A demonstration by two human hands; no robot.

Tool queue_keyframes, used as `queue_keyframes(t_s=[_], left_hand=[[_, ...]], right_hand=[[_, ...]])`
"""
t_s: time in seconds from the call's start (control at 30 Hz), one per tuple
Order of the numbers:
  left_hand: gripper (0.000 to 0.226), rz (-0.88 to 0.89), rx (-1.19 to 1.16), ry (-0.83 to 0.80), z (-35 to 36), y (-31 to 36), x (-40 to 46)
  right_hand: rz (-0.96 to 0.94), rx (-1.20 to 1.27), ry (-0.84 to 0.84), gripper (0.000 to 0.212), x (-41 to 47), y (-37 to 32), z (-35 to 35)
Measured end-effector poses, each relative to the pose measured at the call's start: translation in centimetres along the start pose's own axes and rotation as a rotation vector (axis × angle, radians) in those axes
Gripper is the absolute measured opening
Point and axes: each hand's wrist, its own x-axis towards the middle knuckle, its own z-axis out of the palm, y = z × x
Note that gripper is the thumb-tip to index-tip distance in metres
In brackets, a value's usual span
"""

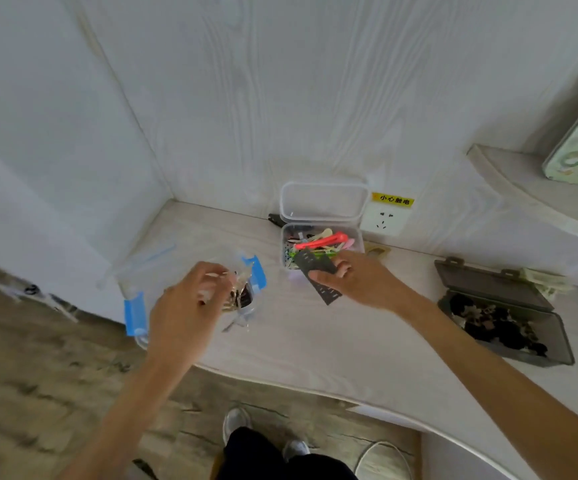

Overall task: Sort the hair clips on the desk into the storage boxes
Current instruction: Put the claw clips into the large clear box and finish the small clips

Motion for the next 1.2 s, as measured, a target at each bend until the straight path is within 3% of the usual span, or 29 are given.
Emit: queue_keyframes(t_s=[0.1,0.23,0.37,0.6,0.77,0.9,0.97,1.07,1.13,1.2], left_hand=[[0.018,-0.169,0.034,0.125,-2.1,-2.1,1.3],[0.026,-0.321,0.086,0.095,-1.6,-4.6,2.3],[0.027,-0.331,0.14,0.026,-0.9,-6.2,2.6],[0.015,-0.273,0.335,-0.104,-2.5,-6.7,3.3],[0.013,-0.104,0.27,-0.148,0.9,-2.7,6.3],[0.03,0.041,0.314,-0.292,6.3,0.4,8.7],[0.037,0.06,0.497,-0.35,8.5,1.6,10.1],[0.031,0.082,0.858,-0.368,10.3,2.8,11.5],[0.033,0.074,0.9,-0.438,11.2,3.1,12.3],[0.035,0.042,0.845,-0.524,11.9,2.9,12.8]], right_hand=[[-0.114,-0.087,0.04,0.053,2.4,-5.9,3.9],[-0.239,-0.387,0.175,0.055,4.9,-10.5,9.2],[-0.24,-0.585,0.146,0.053,6.4,-11.6,11.5],[-0.369,-0.468,0.215,0.039,5.6,-8.8,9.1],[-0.163,-0.217,0.381,0.019,4.1,-1.4,5.0],[0.145,-0.1,0.567,0.012,3.8,6.1,1.5],[0.242,-0.228,0.478,0.031,4.2,9.4,0.2],[0.252,-0.444,0.149,0.075,5.6,12.0,-0.7],[0.151,-0.553,0.053,0.086,6.5,12.7,-0.8],[0.102,-0.599,0.028,0.084,6.7,13.1,-1.0]])
